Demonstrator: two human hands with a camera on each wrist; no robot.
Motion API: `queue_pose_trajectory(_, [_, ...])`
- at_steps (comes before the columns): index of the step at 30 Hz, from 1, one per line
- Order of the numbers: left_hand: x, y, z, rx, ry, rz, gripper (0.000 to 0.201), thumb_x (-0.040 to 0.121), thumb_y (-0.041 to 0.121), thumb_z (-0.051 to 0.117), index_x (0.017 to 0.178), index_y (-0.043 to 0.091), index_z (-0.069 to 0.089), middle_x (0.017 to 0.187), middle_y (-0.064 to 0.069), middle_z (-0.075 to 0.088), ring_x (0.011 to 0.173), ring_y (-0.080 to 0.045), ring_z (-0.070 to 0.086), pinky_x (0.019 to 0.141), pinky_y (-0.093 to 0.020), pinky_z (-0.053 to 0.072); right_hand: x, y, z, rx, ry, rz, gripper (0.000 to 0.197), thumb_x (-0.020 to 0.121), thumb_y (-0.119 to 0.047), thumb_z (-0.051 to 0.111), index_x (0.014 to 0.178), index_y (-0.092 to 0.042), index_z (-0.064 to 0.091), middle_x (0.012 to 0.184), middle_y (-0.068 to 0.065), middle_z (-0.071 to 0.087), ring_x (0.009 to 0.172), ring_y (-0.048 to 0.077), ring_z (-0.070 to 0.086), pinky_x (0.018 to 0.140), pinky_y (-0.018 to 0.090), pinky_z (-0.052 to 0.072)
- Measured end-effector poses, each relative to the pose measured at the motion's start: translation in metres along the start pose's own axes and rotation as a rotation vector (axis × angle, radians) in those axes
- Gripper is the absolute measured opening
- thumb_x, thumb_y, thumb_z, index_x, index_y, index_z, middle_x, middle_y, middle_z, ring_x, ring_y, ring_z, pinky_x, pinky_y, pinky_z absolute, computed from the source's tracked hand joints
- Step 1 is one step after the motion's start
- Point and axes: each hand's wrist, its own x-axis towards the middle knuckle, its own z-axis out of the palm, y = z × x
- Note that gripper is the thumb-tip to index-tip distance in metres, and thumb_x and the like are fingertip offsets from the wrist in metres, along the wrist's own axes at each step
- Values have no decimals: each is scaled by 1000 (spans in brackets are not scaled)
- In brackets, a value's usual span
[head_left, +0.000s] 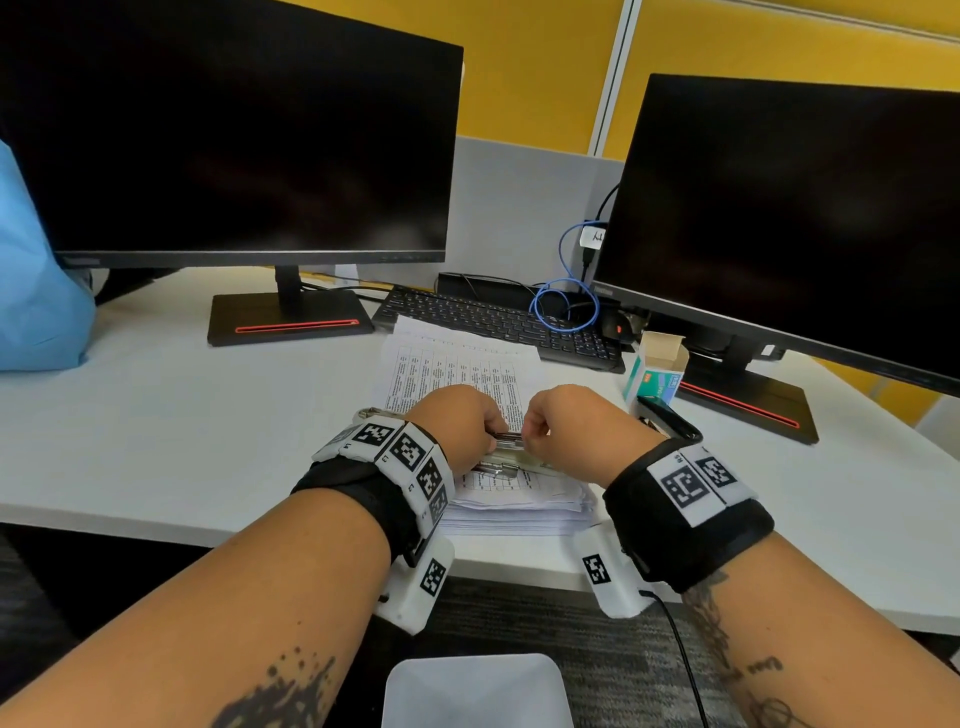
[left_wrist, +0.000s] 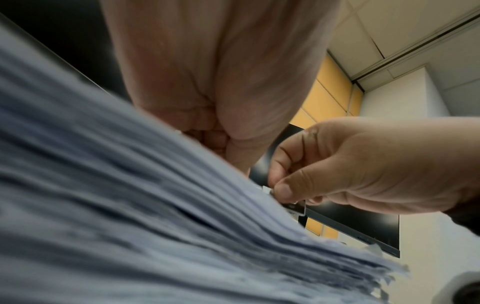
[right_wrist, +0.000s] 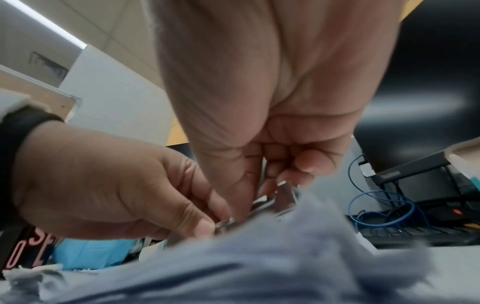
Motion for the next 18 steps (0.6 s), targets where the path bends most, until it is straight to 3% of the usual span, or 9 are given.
queue_pose_trajectory(3, [1, -1, 1, 2, 19, 2, 31, 96, 15, 58, 126, 18, 65, 123, -4, 67, 111, -21, 61, 95, -28, 44, 1, -1, -1, -75, -38, -60, 19, 82, -17, 64, 100, -23, 67, 89, -5, 60, 85, 16, 53, 73, 26, 42])
queue_pose_trajectory(6, [1, 0, 0, 31, -14, -7, 33, 98, 16, 56, 131, 16, 61, 128, -5, 63, 117, -23, 58, 100, -30, 43, 2, -5, -6, -161, -94, -90, 27, 86, -18, 62, 110, -29, 69, 90, -7, 53, 86, 14, 49, 74, 24, 39])
queue_pose_trajectory(10, [2, -3, 2, 13, 19, 1, 33, 97, 15, 58, 129, 18, 63, 126, -3, 65, 115, -21, 59, 95, -27, 42, 3, -12, -14, -209, -142, -105, 26, 87, -13, 60, 109, -23, 70, 91, -6, 55, 86, 15, 52, 72, 23, 36])
queue_pose_trajectory(14, [6, -7, 6, -21, 36, 2, 29, 94, 15, 61, 122, 19, 66, 120, -3, 68, 110, -21, 61, 89, -26, 43, 5, -17, -18, -262, -163, -143, 26, 87, -6, 59, 107, -18, 71, 104, 0, 65, 99, 21, 60, 75, 25, 42])
queue_pose_trajectory(18, [8, -9, 7, -44, 38, 5, 28, 94, 14, 61, 120, 19, 67, 116, -3, 69, 107, -21, 62, 83, -23, 41, 7, -20, -16, -328, -153, -164, 24, 88, -7, 57, 106, -14, 71, 106, 5, 68, 99, 24, 62, 76, 27, 45])
